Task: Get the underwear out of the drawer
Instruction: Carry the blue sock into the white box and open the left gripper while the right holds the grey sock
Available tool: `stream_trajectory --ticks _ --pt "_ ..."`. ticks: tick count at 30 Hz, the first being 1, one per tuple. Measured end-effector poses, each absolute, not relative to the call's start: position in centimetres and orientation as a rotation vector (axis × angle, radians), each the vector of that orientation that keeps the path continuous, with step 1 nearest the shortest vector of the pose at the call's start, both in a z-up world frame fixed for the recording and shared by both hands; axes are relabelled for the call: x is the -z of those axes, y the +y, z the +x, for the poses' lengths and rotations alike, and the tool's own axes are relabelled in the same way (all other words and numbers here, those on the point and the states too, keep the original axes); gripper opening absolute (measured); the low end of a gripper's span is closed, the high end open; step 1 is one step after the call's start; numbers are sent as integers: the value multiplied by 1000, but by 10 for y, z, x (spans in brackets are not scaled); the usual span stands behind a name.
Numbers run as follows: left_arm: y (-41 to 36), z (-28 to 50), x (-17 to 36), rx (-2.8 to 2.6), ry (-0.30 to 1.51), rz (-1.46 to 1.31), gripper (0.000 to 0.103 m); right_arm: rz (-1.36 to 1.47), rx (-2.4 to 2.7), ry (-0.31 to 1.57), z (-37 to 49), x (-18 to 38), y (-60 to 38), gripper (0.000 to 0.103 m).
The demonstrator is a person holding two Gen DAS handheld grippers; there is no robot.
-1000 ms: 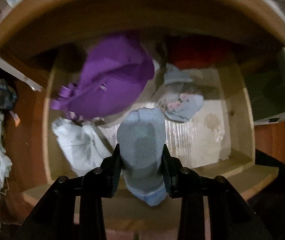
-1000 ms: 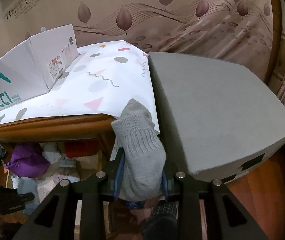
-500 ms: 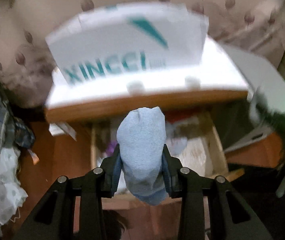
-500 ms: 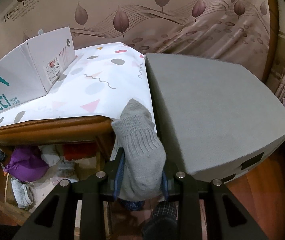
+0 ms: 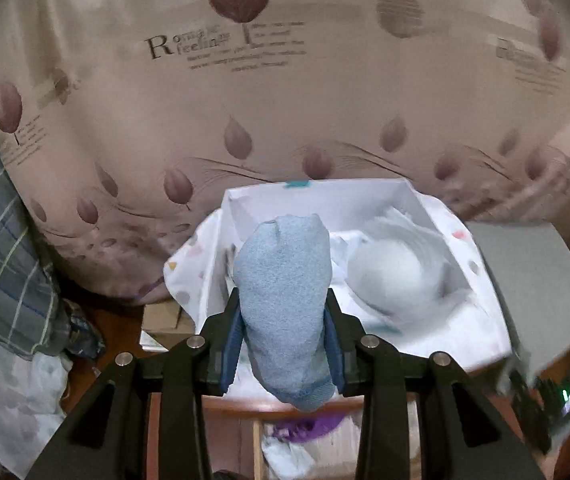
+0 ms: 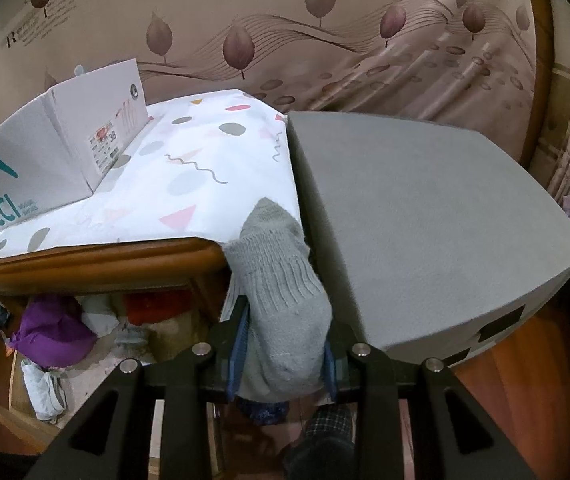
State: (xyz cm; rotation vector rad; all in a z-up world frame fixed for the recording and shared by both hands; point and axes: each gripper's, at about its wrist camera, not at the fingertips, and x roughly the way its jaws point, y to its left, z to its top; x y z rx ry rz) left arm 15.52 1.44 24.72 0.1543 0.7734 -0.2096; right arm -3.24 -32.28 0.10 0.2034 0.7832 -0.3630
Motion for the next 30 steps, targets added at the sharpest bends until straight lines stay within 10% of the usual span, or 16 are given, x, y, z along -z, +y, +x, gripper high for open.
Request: stream_trajectory --ticks 30 --pt "14 256 -129 153 1013 136 43 199 366 787 -25 3 -320 31"
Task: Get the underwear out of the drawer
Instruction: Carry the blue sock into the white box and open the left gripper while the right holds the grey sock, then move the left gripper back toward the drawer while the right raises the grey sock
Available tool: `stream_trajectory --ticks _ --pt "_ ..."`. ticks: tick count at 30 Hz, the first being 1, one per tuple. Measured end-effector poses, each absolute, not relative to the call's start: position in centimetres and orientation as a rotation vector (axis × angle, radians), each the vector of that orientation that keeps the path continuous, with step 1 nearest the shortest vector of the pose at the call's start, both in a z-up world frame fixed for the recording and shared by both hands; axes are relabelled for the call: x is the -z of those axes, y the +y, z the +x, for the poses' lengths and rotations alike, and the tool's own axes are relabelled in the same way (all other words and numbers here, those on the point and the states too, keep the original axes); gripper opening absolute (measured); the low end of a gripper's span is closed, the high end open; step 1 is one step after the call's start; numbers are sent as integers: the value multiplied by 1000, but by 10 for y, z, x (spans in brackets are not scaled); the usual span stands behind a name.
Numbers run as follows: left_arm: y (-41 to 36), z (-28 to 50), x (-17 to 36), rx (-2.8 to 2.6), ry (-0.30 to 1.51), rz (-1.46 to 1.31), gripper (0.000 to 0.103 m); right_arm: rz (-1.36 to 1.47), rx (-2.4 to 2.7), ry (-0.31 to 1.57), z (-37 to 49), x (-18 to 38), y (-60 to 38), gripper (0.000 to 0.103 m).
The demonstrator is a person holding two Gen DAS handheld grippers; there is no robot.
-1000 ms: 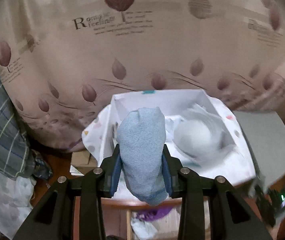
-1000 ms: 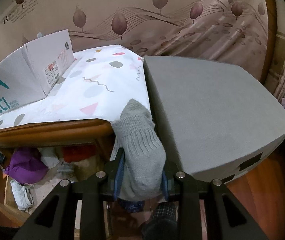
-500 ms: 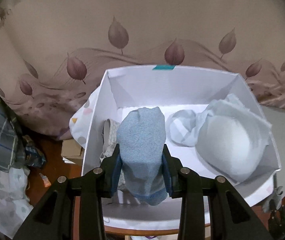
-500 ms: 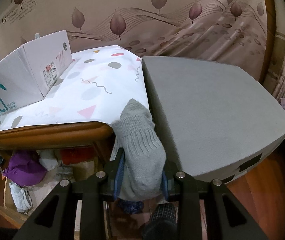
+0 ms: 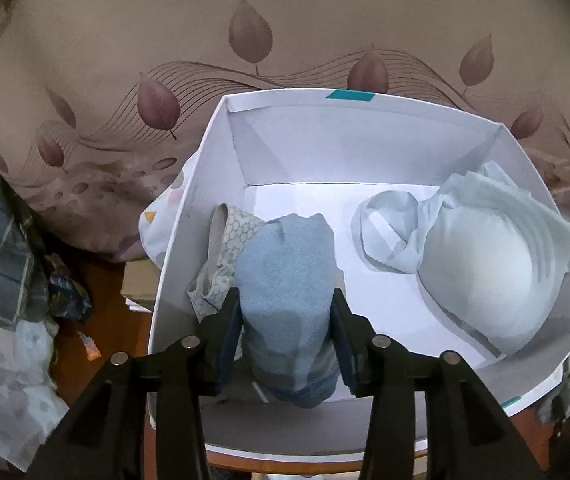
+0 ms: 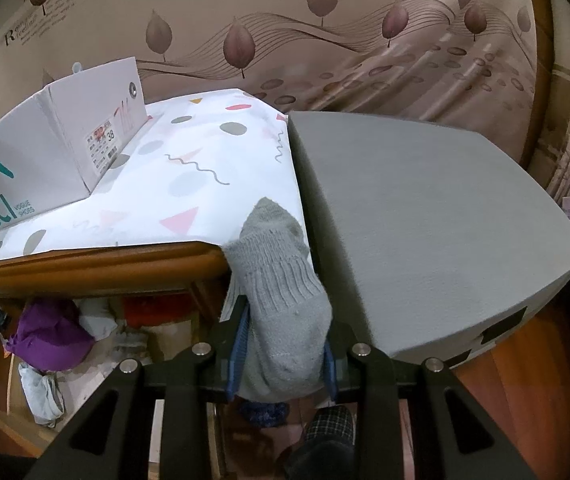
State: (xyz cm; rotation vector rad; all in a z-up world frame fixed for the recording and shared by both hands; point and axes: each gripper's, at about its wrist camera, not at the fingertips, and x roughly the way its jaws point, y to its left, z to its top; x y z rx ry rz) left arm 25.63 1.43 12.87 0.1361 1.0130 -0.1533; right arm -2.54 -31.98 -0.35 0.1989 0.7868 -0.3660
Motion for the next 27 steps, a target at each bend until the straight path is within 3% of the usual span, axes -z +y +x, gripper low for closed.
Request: stream_trajectory --ticks 4,10,13,20,27 --pt "16 250 -135 133 982 135 65 197 365 790 -26 4 -320 31" --pt "26 228 -160 132 891 94 69 193 367 788 -26 5 -319 31" --pt "40 203 -173 106 812 64 76 184 367 787 -26 5 -319 31" --pt "83 134 -155 -5 722 68 77 176 335 750 -28 -1 -313 31" --pt "112 96 -94 -102 747 100 77 167 305 720 -27 -14 -308 31"
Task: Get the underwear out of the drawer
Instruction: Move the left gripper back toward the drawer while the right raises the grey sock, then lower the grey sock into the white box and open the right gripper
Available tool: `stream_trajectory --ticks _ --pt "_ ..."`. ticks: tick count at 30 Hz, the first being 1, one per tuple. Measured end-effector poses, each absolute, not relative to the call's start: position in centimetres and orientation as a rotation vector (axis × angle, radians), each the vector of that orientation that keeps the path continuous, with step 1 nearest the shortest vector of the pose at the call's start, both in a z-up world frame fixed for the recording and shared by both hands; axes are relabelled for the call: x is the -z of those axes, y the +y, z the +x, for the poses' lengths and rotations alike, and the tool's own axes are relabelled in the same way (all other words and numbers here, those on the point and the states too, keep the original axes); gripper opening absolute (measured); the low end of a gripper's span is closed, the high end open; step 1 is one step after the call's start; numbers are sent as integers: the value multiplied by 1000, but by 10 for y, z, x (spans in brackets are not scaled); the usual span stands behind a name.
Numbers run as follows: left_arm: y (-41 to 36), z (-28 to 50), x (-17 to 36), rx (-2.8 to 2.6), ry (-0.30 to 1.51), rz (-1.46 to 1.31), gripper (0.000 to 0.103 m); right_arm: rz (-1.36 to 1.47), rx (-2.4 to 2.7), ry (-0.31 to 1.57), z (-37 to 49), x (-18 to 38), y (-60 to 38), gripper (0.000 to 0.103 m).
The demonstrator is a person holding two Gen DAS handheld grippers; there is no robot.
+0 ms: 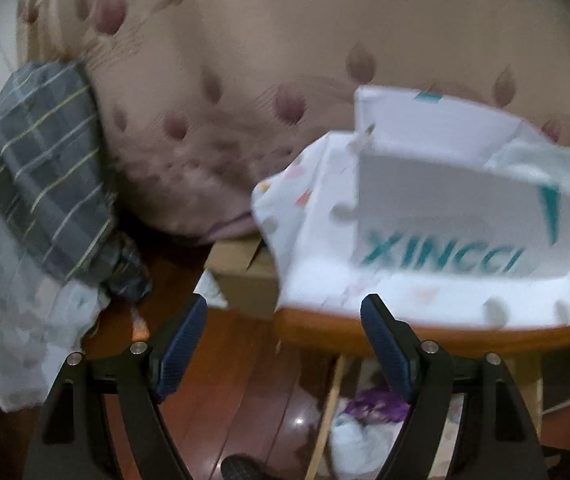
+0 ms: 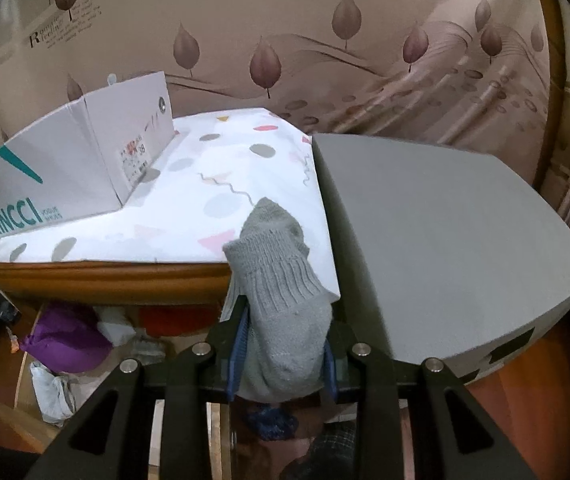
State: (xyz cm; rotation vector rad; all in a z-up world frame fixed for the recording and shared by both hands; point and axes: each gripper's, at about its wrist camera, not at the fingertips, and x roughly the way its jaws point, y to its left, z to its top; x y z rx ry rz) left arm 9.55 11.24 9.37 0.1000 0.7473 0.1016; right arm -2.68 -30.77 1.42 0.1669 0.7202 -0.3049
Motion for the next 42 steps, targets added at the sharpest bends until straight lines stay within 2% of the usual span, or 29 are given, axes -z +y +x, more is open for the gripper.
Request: stream_trajectory --ticks 10,17,25,35,42 --pt "138 93 -38 -173 794 88 77 83 303 723 -7 -72 -312 31" --pt "156 93 -31 -192 786 37 84 62 218 728 27 -122 -302 31" --pt "163 98 -24 -231 820 30 84 54 62 734 67 -162 -258 31" --pt "177 99 -24 -238 828 -44 85 -45 -15 747 144 -190 -205 31" --pt "193 100 -25 -250 832 -100 86 -82 -35 857 197 -167 -180 32"
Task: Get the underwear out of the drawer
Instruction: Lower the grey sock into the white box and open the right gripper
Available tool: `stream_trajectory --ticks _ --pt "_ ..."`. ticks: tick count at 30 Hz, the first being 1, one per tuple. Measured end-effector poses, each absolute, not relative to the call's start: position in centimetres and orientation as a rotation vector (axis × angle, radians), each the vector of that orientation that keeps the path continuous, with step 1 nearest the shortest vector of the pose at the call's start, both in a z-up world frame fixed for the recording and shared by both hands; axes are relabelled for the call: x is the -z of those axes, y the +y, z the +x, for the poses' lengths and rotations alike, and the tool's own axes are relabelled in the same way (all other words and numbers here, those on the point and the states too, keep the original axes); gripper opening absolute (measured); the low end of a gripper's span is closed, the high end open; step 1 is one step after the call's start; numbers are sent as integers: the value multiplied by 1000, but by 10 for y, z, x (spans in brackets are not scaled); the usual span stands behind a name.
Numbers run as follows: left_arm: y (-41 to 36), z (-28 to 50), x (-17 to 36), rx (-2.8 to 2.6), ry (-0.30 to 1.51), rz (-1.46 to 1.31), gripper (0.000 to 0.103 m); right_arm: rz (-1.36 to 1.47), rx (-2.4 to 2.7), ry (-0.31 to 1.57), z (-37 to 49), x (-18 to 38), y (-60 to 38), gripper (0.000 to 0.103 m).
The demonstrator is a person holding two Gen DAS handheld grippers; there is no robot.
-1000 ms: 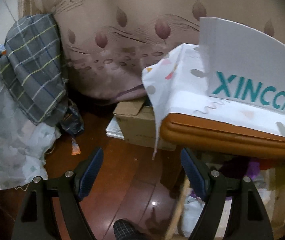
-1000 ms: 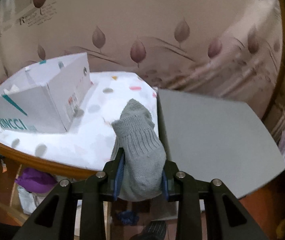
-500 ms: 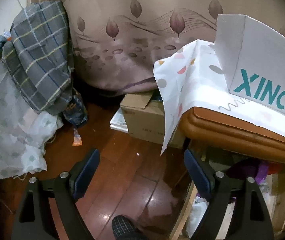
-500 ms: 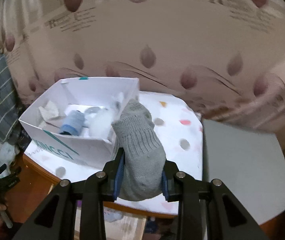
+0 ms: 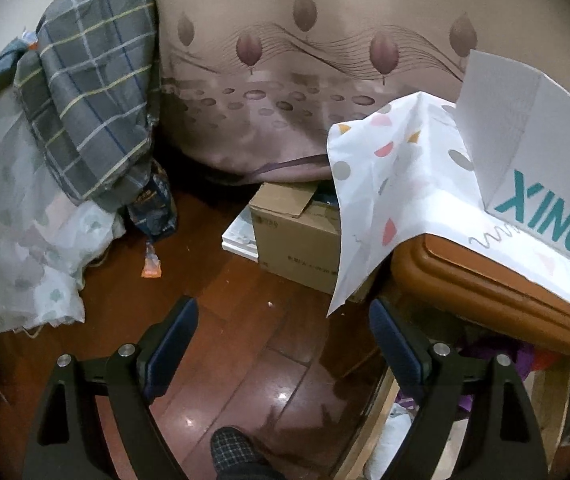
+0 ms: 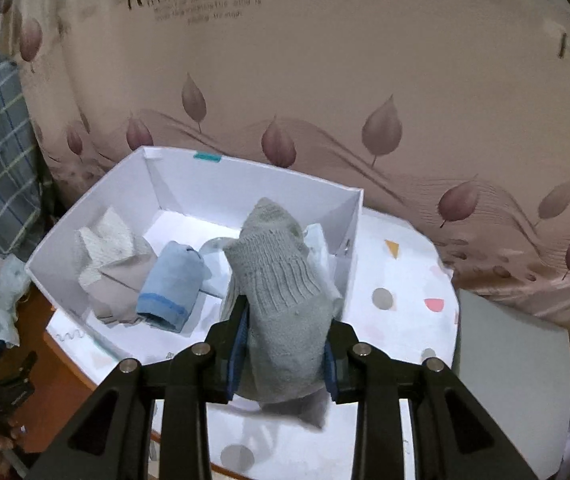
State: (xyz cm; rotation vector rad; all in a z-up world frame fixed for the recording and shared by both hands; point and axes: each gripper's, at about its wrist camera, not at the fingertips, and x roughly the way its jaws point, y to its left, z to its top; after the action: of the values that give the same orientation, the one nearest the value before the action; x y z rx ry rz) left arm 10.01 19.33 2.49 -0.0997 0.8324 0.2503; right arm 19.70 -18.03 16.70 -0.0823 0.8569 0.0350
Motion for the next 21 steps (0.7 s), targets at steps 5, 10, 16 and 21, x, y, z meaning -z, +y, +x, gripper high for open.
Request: stream_trajectory --ticks 5,10,16,21 --pt "199 101 -25 -231 841 -148 86 -90 -34 917 217 -143 -170 33" --pt "196 102 -25 -208 843 -149 86 -102 -11 940 225 -127 -166 39" --pt "192 103 -24 -194 850 -143 86 -118 35 901 218 -133 -172 56" --pt "188 103 -24 -160 861 -158 86 -98 8 854 197 -152 -177 62"
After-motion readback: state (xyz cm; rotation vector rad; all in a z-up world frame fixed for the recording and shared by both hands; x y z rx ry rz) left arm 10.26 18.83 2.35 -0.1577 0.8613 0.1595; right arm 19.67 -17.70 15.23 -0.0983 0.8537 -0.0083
